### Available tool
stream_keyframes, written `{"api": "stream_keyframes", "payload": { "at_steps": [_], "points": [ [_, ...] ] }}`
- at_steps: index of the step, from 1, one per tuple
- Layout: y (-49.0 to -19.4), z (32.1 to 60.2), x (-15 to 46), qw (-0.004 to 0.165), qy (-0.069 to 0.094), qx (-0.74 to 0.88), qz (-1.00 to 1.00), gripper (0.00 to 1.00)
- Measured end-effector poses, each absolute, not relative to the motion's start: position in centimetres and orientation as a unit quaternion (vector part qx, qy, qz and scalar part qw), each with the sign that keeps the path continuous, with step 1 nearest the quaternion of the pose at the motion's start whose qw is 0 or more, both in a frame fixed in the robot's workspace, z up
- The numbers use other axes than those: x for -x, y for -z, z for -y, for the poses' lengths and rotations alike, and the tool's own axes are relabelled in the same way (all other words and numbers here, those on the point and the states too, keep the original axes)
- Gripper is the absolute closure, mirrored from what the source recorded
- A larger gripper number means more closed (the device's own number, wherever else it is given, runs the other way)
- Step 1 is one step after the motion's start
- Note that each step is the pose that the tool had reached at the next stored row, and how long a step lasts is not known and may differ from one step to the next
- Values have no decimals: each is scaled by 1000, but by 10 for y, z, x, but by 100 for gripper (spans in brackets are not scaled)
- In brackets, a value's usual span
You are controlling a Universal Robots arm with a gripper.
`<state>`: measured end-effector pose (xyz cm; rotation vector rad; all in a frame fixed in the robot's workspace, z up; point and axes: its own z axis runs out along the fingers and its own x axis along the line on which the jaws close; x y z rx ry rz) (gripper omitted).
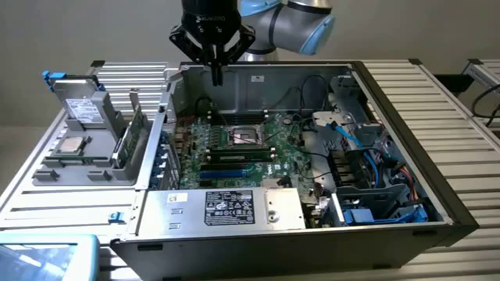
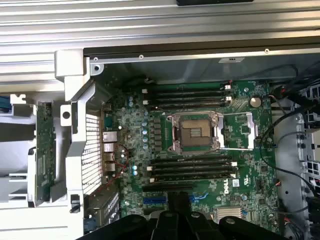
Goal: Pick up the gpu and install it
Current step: 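Reach for the gpu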
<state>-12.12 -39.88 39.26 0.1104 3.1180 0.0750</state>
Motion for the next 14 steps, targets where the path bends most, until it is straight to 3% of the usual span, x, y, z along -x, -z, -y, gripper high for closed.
{"api": "stream_keyframes", "payload": {
  "at_steps": [14],
  "points": [
    [-393, 399, 126, 10, -24, -35, -999, 88]
  ]
}}
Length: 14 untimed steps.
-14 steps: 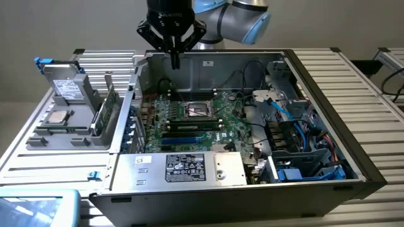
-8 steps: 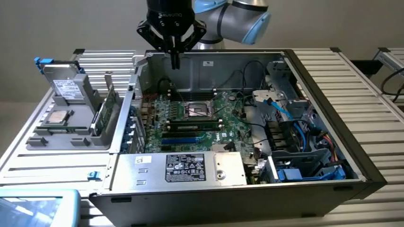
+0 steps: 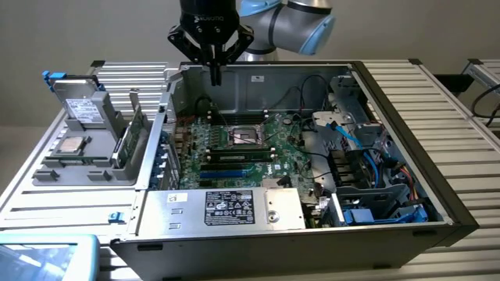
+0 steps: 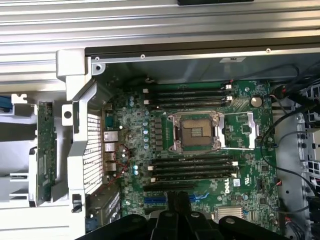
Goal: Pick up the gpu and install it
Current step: 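Reach for the gpu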
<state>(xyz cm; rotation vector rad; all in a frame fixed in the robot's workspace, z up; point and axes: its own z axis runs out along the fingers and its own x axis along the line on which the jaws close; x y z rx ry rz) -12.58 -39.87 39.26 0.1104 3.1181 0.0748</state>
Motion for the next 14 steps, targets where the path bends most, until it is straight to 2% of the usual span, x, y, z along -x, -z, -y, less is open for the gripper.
{"api": "stream_keyframes", "payload": {
  "at_steps": [14],
  "points": [
    [-392, 398, 188, 10, -25, -35, -999, 88]
  ]
}}
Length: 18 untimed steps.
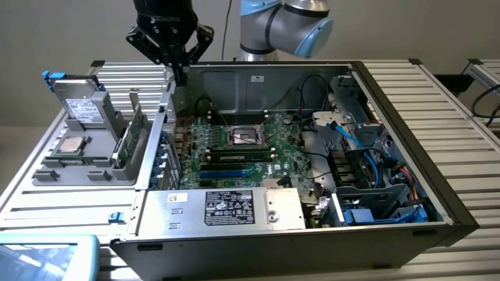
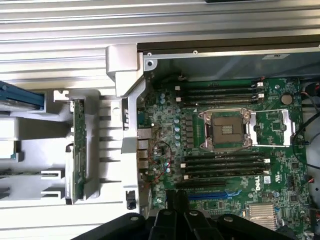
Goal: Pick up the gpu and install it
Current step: 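Reach for the gpu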
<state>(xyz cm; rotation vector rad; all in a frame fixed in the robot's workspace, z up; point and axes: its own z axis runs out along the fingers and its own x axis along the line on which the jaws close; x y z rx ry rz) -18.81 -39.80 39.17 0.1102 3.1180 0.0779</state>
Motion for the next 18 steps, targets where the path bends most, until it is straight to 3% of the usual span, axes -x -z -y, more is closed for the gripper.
{"api": "stream_keyframes", "payload": {
  "at_steps": [18],
  "points": [
    [-389, 396, 265, 10, -25, -35, -999, 88]
  ]
}}
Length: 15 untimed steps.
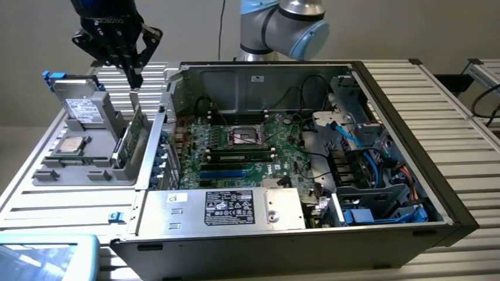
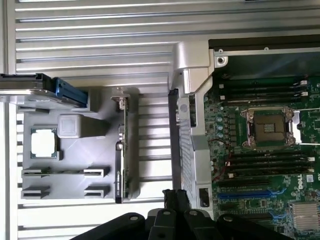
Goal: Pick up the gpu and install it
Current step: 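Reach for the gpu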
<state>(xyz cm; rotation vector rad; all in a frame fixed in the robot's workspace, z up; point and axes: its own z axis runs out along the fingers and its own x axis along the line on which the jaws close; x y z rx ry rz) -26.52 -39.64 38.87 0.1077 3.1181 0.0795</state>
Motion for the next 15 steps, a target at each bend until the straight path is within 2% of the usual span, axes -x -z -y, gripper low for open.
{"api": "stream_keyframes", "payload": {
  "at_steps": [15],
  "points": [
    [-382, 396, 294, 9, -25, -24, -999, 88]
  ]
}}
